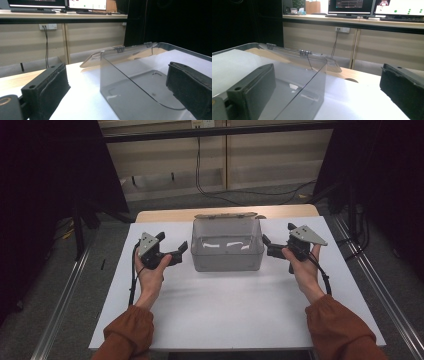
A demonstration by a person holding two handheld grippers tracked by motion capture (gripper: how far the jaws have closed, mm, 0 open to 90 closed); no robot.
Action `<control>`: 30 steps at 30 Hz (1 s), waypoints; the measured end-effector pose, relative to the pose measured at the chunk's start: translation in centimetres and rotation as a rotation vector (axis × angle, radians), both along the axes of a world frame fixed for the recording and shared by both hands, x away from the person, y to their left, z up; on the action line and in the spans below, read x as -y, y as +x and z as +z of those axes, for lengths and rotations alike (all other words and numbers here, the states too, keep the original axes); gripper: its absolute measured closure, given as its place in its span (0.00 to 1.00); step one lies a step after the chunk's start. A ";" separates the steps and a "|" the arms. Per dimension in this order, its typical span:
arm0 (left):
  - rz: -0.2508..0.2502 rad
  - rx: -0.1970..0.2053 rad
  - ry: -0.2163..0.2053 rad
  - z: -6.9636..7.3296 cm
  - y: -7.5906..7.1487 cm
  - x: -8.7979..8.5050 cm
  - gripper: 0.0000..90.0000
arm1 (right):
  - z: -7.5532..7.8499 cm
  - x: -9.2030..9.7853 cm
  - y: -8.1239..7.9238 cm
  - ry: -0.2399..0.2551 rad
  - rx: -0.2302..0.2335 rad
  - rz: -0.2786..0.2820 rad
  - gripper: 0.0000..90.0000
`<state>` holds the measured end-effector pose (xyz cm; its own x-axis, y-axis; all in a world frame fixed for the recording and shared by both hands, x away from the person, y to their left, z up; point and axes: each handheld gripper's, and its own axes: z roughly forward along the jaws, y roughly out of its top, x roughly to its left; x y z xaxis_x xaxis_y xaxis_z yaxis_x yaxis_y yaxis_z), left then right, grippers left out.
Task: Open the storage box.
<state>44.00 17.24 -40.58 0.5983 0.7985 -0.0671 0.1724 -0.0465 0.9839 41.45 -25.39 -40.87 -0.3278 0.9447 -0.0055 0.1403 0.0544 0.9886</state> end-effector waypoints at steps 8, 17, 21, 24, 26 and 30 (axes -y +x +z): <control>-0.007 0.018 0.001 -0.7 -1.6 -0.8 0.04 | -0.1 -0.4 -1.2 -0.018 0.023 0.006 0.00; 0.007 0.006 -0.003 -1.2 -3.2 -1.2 0.04 | -0.5 -0.3 -2.6 -0.016 0.021 -0.004 0.00; 0.021 -0.012 0.006 -1.4 -3.6 -1.3 0.04 | -0.9 -0.1 -3.2 -0.020 0.012 -0.015 0.00; 0.024 -0.013 0.013 -1.7 -4.0 -1.5 0.04 | -1.1 0.1 -3.6 -0.025 0.011 -0.020 0.00; 0.027 -0.009 0.010 -1.8 -4.3 -1.7 0.04 | -1.2 0.2 -3.9 -0.024 0.015 -0.027 0.00; 0.037 -0.003 0.009 -1.9 -4.9 -1.9 0.04 | -1.3 0.5 -4.5 -0.022 0.022 -0.035 0.00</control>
<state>39.08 19.17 -42.47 0.5679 0.8208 -0.0616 0.1771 -0.0487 0.9830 36.95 -25.90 -42.12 -0.2942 0.9552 -0.0336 0.1207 0.0720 0.9901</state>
